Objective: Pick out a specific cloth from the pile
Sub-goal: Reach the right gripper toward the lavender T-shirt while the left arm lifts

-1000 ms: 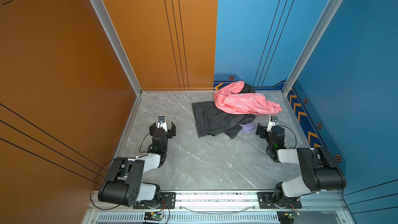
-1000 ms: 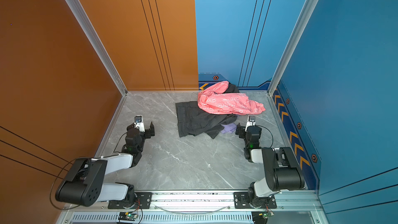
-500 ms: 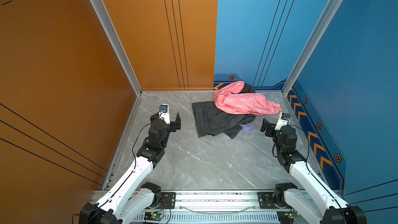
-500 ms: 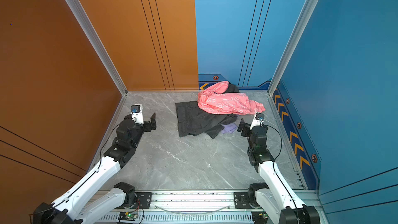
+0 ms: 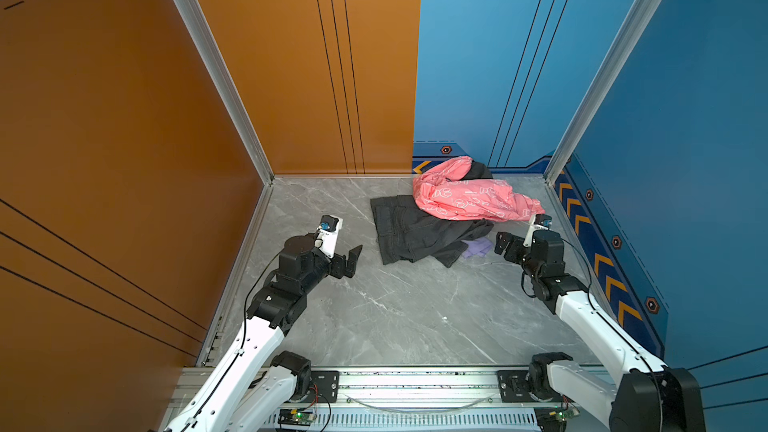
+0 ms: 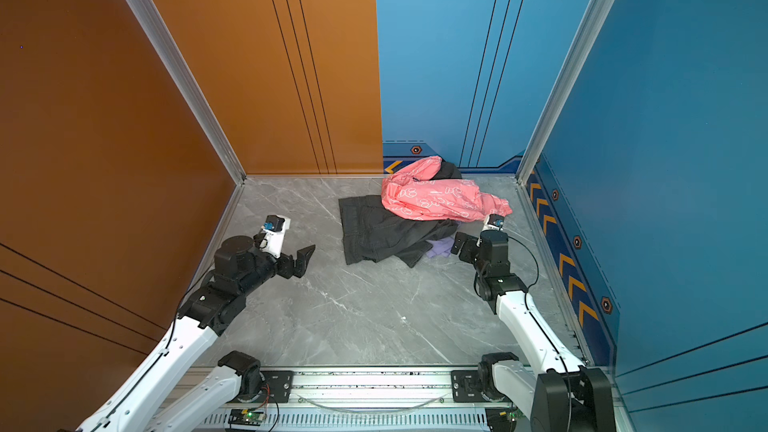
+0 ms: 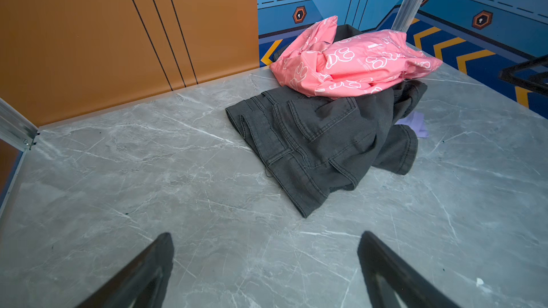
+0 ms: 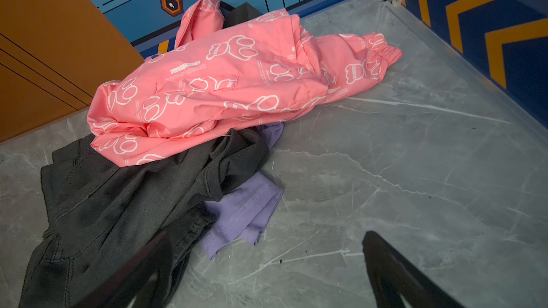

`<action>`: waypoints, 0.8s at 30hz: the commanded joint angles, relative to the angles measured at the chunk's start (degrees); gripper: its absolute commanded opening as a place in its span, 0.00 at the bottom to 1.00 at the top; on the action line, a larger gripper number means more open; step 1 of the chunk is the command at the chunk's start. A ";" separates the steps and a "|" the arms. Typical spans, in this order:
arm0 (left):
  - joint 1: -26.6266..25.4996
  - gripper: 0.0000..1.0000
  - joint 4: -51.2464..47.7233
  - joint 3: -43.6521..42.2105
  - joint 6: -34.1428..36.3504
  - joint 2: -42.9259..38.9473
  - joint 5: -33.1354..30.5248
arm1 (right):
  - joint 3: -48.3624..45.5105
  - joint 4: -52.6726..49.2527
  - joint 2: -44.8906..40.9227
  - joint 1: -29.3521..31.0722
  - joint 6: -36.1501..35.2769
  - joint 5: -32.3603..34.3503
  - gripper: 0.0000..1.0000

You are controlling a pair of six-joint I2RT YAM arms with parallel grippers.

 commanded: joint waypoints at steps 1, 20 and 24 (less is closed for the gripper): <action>-0.13 0.98 -1.74 -1.67 1.72 -2.09 2.79 | 1.96 -1.43 2.89 -0.34 5.18 -1.68 0.99; -0.30 0.98 -0.81 -4.85 0.97 -3.69 5.43 | 3.86 6.62 19.18 -2.75 16.26 -9.07 0.65; -0.24 0.98 -0.81 -4.96 0.84 -3.84 5.83 | 5.65 8.13 23.92 -2.56 18.38 -11.52 0.57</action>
